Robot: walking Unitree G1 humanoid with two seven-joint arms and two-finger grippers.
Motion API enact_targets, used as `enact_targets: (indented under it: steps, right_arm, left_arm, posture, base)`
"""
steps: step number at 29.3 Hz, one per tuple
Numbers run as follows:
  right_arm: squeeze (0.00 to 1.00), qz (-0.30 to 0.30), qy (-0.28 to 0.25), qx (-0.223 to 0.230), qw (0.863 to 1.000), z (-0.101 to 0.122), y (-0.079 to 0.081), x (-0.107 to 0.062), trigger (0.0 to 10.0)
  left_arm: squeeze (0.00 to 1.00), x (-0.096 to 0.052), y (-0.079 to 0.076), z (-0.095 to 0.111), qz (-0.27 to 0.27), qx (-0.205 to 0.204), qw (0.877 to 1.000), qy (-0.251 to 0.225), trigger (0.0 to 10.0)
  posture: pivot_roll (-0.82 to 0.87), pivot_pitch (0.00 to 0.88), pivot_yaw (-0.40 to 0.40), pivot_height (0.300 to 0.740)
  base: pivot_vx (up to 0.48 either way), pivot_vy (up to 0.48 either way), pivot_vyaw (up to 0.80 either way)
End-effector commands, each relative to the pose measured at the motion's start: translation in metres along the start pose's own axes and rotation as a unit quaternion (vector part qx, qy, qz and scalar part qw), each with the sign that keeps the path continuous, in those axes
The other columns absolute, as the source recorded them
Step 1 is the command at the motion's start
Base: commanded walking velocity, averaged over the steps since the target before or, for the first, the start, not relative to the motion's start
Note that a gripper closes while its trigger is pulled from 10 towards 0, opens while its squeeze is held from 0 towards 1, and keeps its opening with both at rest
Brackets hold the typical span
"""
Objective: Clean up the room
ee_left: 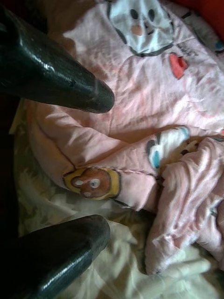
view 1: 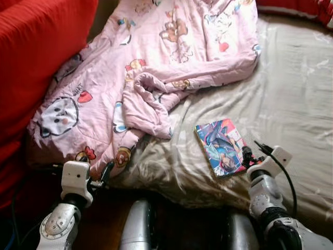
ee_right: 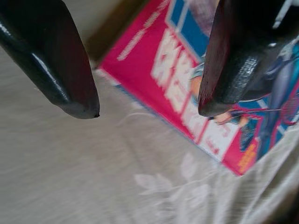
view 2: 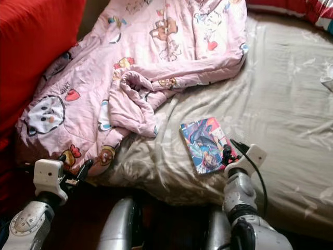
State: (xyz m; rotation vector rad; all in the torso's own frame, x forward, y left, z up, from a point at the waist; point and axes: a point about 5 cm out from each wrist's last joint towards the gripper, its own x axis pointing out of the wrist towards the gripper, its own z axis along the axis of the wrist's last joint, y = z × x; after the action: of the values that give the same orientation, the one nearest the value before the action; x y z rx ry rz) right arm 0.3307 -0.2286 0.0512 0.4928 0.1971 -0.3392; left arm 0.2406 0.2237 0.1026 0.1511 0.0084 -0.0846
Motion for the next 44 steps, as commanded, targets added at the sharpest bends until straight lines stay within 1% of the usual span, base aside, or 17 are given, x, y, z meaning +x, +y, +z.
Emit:
enact_targets:
  steps: [1, 4, 8, 10, 14, 18, 20, 21, 22, 23, 26, 29, 32, 35, 40, 42, 44]
  right_arm:
    - [0.0, -0.015, 0.006, 0.012, 1.0, -0.003, -0.008, -0.002, 10.0]
    - [0.0, -0.02, 0.01, 0.016, 1.0, -0.004, -0.014, -0.003, 10.0]
    - [0.0, -0.023, 0.025, 0.059, 0.998, -0.012, -0.018, -0.006, 10.0]
    - [0.0, -0.021, 0.028, 0.074, 0.997, -0.013, -0.017, -0.006, 10.0]
    - [0.0, 0.005, 0.05, 0.116, 0.992, -0.023, -0.012, -0.008, 10.0]
    - [0.0, 0.023, 0.069, 0.13, 0.989, -0.032, -0.006, -0.011, 10.0]
    - [0.0, 0.054, 0.08, 0.177, 0.979, -0.038, 0.002, -0.013, 10.0]
    - [0.0, 0.066, 0.084, 0.187, 0.977, -0.041, 0.005, -0.014, 10.0]
    - [0.0, 0.066, 0.084, 0.187, 0.977, -0.041, 0.005, -0.014, 10.0]
    - [0.0, 0.079, 0.096, 0.197, 0.972, -0.046, 0.007, -0.016, 10.0]
    - [0.0, 0.106, 0.117, 0.195, 0.968, -0.056, 0.013, -0.021, 10.0]
    - [0.0, 0.145, 0.135, 0.202, 0.959, -0.064, 0.023, -0.026, 10.0]
    - [0.0, 0.162, 0.142, 0.202, 0.955, -0.067, 0.027, -0.028, 10.0]
    - [0.0, 0.19, 0.159, 0.198, 0.948, -0.075, 0.033, -0.033, 10.0]
    - [0.0, 0.212, 0.167, 0.201, 0.941, -0.077, 0.039, -0.034, 10.0]
    - [0.0, 0.23, 0.167, 0.202, 0.937, -0.076, 0.044, -0.035, 10.0]
    - [0.0, 0.236, 0.165, 0.202, 0.936, -0.075, 0.047, -0.034, 10.0]
  left_arm:
    - [0.0, -0.008, 0.007, -0.003, 0.013, 0.003, 1.0, 0.015, 10.0]
    - [0.0, -0.01, 0.007, -0.002, 0.013, 0.003, 1.0, 0.016, 10.0]
    - [0.0, -0.015, 0.008, 0.001, 0.016, 0.006, 1.0, 0.018, 10.0]
    - [0.0, -0.017, 0.01, 0.001, 0.018, 0.008, 1.0, 0.02, 10.0]
    - [0.0, -0.023, 0.014, 0.002, 0.021, 0.013, 0.999, 0.027, 10.0]
    - [0.0, -0.027, 0.015, 0.004, 0.021, 0.018, 0.999, 0.028, 10.0]
    - [0.0, -0.028, 0.017, 0.005, 0.021, 0.019, 0.999, 0.032, 10.0]
    - [0.0, -0.029, 0.017, 0.005, 0.021, 0.02, 0.999, 0.034, 10.0]
    - [0.0, -0.029, 0.017, 0.005, 0.021, 0.02, 0.999, 0.034, 10.0]
    - [0.0, -0.029, 0.017, 0.004, 0.02, 0.021, 0.999, 0.037, 10.0]
    - [0.0, -0.031, 0.017, 0.005, 0.022, 0.021, 0.999, 0.039, 10.0]
    - [0.0, -0.032, 0.018, 0.005, 0.025, 0.02, 0.999, 0.042, 10.0]
    - [0.0, -0.032, 0.018, 0.004, 0.026, 0.02, 0.998, 0.044, 10.0]
    - [0.0, -0.033, 0.016, 0.004, 0.026, 0.018, 0.998, 0.046, 10.0]
    - [0.0, -0.034, 0.018, 0.004, 0.03, 0.019, 0.998, 0.047, 10.0]
    - [0.0, -0.035, 0.019, 0.003, 0.033, 0.02, 0.998, 0.048, 10.0]
    - [0.0, -0.035, 0.019, 0.003, 0.034, 0.02, 0.998, 0.048, 10.0]
  posture:
    - [0.23, 0.297, 0.119, 0.589]
    - [0.24, 0.306, 0.121, 0.589]
    - [0.26, 0.327, 0.129, 0.589]
    - [0.26, 0.328, 0.13, 0.589]
    - [0.28, 0.338, 0.141, 0.589]
    - [0.29, 0.347, 0.151, 0.589]
    - [0.29, 0.354, 0.156, 0.589]
    - [0.29, 0.356, 0.158, 0.589]
    - [0.29, 0.356, 0.158, 0.589]
    - [0.29, 0.361, 0.16, 0.589]
    - [0.3, 0.368, 0.161, 0.589]
    - [0.29, 0.372, 0.158, 0.589]
    - [0.29, 0.377, 0.156, 0.589]
    - [0.3, 0.384, 0.153, 0.589]
    - [0.31, 0.383, 0.15, 0.589]
    - [0.31, 0.384, 0.148, 0.589]
    - [0.31, 0.384, 0.148, 0.589]
  base:
    - [0.0, 0.0, 0.0]
    - [0.0, 0.0, 0.0]
    - [0.0, 0.0, 0.0]
    - [0.0, 0.0, 0.0]
    - [0.0, 0.0, 0.0]
    - [0.0, 0.0, 0.0]
    - [0.0, 0.0, 0.0]
    - [0.0, 0.0, 0.0]
    - [0.0, 0.0, 0.0]
    - [0.0, 0.0, 0.0]
    - [0.0, 0.0, 0.0]
    - [0.0, 0.0, 0.0]
    - [0.0, 0.0, 0.0]
    - [0.0, 0.0, 0.0]
    - [0.0, 0.0, 0.0]
    - [0.0, 0.0, 0.0]
    - [0.0, 0.0, 0.0]
